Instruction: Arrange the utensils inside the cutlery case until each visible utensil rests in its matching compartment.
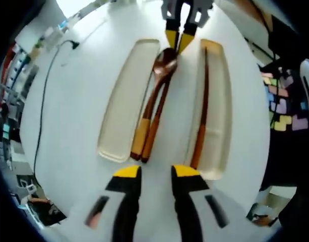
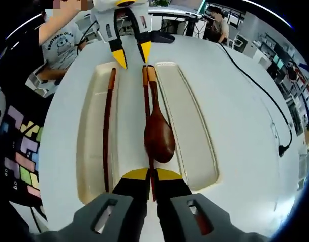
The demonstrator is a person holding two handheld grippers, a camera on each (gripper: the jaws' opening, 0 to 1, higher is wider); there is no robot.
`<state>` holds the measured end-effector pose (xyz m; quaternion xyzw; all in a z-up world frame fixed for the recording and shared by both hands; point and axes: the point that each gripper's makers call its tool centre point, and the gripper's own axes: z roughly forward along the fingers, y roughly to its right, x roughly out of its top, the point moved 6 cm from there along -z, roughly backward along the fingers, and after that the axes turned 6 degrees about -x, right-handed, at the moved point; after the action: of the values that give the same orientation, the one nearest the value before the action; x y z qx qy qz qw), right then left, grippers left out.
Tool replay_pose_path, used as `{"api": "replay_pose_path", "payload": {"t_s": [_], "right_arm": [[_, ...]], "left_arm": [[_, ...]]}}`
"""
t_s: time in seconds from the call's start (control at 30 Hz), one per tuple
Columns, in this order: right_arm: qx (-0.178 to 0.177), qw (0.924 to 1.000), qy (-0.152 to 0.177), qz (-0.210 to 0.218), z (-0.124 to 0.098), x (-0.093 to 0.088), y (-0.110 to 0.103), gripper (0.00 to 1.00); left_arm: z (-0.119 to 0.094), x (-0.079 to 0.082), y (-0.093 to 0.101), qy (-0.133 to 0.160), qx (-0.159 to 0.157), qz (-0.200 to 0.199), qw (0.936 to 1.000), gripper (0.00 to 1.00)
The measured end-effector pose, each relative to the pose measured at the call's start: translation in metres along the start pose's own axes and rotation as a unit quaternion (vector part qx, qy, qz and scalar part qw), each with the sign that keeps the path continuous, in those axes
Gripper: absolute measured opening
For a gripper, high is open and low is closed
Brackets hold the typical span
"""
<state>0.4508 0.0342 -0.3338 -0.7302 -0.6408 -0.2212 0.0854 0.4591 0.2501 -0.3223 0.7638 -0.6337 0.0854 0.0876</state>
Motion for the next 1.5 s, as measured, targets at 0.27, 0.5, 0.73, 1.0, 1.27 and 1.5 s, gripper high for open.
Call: {"api": "replay_pose_path", "payload": {"t_s": [0.27, 0.5, 0.73, 1.0, 1.27, 1.5], "right_arm": [[0.008, 0.9989, 0.012, -0.044, 0.001, 0.002, -0.001, 0.02], [0.018, 0.9993, 0.019, -0.026, 0.004, 0.006, 0.000, 0.02], [0.025, 0.9991, 0.033, -0.010, 0.006, 0.009, -0.002, 0.02], [0.020, 0.9985, 0.043, 0.027, 0.004, 0.006, -0.003, 0.02], [0.016, 0.9974, 0.048, 0.050, 0.003, 0.004, -0.008, 0.02], [0.007, 0.9976, 0.044, 0.053, -0.001, 0.002, -0.014, 0.02]], "left_arm": [[0.004, 0.003, -0.003, -0.009, -0.010, 0.006, 0.9999, 0.23], [0.006, 0.005, -0.005, -0.012, -0.028, -0.006, 0.9995, 0.19], [0.006, 0.007, -0.002, -0.018, -0.028, 0.004, 0.9994, 0.16], [0.007, 0.008, -0.006, -0.019, -0.023, 0.013, 0.9995, 0.08], [0.009, 0.008, 0.007, -0.030, 0.018, 0.091, 0.9952, 0.06], [0.006, 0.008, 0.007, 0.005, 0.021, 0.059, 0.9980, 0.07]]}}
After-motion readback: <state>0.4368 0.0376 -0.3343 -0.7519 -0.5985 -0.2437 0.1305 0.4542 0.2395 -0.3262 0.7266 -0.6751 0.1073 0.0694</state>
